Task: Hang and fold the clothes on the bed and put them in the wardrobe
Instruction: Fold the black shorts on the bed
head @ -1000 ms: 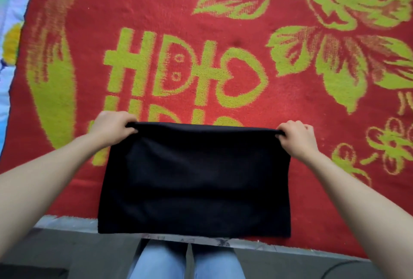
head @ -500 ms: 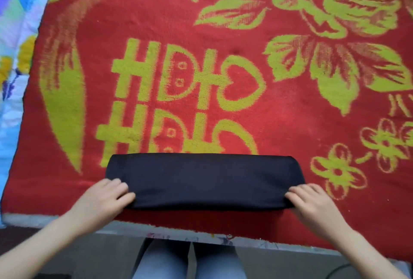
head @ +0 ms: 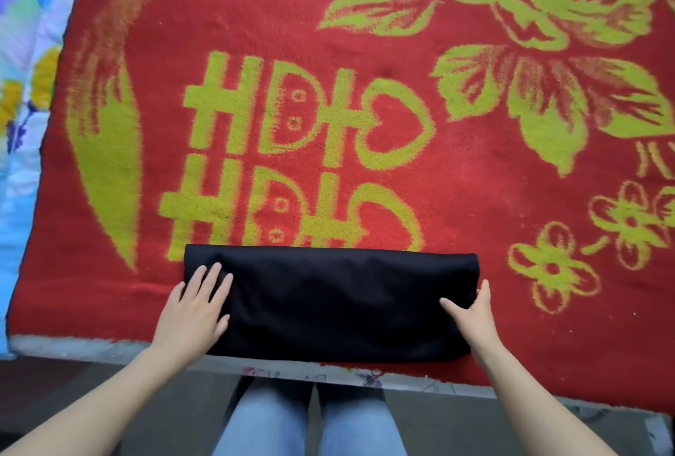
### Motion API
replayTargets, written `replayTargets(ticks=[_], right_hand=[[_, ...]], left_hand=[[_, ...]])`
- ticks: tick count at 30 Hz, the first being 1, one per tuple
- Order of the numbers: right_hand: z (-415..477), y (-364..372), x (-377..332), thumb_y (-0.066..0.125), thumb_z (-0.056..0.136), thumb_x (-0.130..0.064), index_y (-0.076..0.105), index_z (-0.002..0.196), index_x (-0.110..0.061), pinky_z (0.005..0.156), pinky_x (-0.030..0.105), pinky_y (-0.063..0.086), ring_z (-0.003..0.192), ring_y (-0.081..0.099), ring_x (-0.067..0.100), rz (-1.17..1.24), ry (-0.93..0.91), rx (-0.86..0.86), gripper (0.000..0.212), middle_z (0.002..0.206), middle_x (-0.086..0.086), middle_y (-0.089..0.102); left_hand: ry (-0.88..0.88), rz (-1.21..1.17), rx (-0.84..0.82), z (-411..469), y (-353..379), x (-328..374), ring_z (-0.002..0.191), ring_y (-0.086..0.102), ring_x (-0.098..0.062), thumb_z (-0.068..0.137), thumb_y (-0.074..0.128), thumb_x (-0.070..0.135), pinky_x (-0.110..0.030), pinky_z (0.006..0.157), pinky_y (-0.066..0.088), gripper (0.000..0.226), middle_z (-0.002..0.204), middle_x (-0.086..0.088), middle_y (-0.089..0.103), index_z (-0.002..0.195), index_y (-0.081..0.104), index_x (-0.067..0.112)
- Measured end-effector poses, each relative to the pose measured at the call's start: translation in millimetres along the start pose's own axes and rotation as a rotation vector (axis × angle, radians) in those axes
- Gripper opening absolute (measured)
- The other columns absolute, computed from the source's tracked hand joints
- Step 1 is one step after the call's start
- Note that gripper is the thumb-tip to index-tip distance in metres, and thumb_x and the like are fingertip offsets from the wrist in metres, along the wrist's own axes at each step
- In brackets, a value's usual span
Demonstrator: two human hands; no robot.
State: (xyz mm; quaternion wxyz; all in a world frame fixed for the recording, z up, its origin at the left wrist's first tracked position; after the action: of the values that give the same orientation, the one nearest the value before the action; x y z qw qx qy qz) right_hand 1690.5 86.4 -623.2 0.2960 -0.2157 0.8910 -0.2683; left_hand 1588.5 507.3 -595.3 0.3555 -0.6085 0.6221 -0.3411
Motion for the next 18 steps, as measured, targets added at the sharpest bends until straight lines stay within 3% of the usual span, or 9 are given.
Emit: replayTargets(ticks=[2,4,5,8,12,15,18], right_hand=[[0.8,3.1,2.4,0.072,0.080,-0.008,0.028,0.145,-0.007,0.110,0.043,0.031,0.133,0.037,0.031,0.081,0.077,0.032,0.079,0.148,0.015,0.034],[-1.6,1.8,-0.6,0.068,0.079,-0.001,0.058,0.112,-0.005,0.086,0.039,0.047,0.099,0.059,0.029,0.181,0.138,0.035,0.034,0.124,0.020,0.058],[-5.9,-0.2,-5.6,0.067,0.079,0.002,0.062,0.092,-0.006,0.073,0.035,0.048,0.082,0.060,0.026,0.235,0.164,0.013,0.016,0.109,0.021,0.064],[-20.7,-15.4,-23.2,0.065,0.080,0.002,0.061,0.072,-0.009,0.056,0.029,0.043,0.066,0.056,0.020,0.247,0.133,-0.022,0.015,0.083,0.013,0.066],[-74.3,-19.0,-68.7,0.068,0.078,0.000,0.065,0.077,-0.013,0.060,0.029,0.046,0.069,0.062,0.017,0.169,-0.067,-0.090,0.013,0.073,0.001,0.069],[-122.0,8.1,-111.2,0.071,0.076,-0.009,0.057,0.068,-0.013,0.063,0.033,0.042,0.068,0.058,0.016,-0.022,-0.270,-0.065,0.017,0.067,-0.002,0.064],[-169.4,70.9,-156.7,0.065,0.082,-0.028,0.051,0.075,-0.016,0.080,0.033,0.033,0.085,0.055,0.022,-0.311,-0.501,-0.100,0.019,0.079,0.000,0.058]], left_hand=[[-0.101,0.006,-0.135,0.4,14.7,-9.9,0.139,0.029,-0.031,0.083,0.064,0.042,-0.047,0.104,0.034,0.077,0.153,-0.014,0.024,0.146,0.030,0.015],[-0.149,0.023,-0.246,0.6,27.1,-16.5,0.145,0.004,-0.020,0.093,0.040,0.049,-0.040,0.112,0.017,0.072,0.158,-0.002,-0.003,0.150,0.000,0.028],[-0.158,0.015,-0.249,1.7,31.2,-18.7,0.145,0.000,-0.019,0.094,0.037,0.049,-0.039,0.113,0.015,0.071,0.158,-0.001,-0.006,0.150,-0.003,0.029],[-0.168,0.009,-0.231,1.0,33.9,-17.4,0.145,0.000,-0.020,0.094,0.037,0.048,-0.038,0.113,0.015,0.071,0.158,-0.001,-0.006,0.150,-0.003,0.030],[-0.229,-0.095,-0.179,-10.8,29.0,-21.4,0.144,0.008,-0.023,0.093,0.042,0.045,-0.037,0.111,0.020,0.071,0.158,-0.005,0.004,0.151,0.006,0.025],[-0.299,-0.230,-0.145,-26.1,27.6,-30.6,0.143,0.016,-0.026,0.091,0.051,0.039,-0.038,0.108,0.027,0.072,0.157,-0.009,0.013,0.150,0.014,0.021],[-0.389,-0.318,-0.151,-43.8,30.7,-43.0,0.143,0.014,-0.026,0.092,0.049,0.040,-0.038,0.107,0.027,0.073,0.157,-0.009,0.008,0.151,0.009,0.021]])
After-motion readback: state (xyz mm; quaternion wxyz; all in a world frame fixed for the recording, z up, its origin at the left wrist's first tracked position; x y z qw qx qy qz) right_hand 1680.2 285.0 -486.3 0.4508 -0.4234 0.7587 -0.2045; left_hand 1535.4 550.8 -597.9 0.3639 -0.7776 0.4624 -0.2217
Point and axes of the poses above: each hand's wrist, its own z-axis towards the middle knuckle, its own y-axis out of the palm, x = y × z, the point moved 4 cm from there along z, towards the middle knuckle
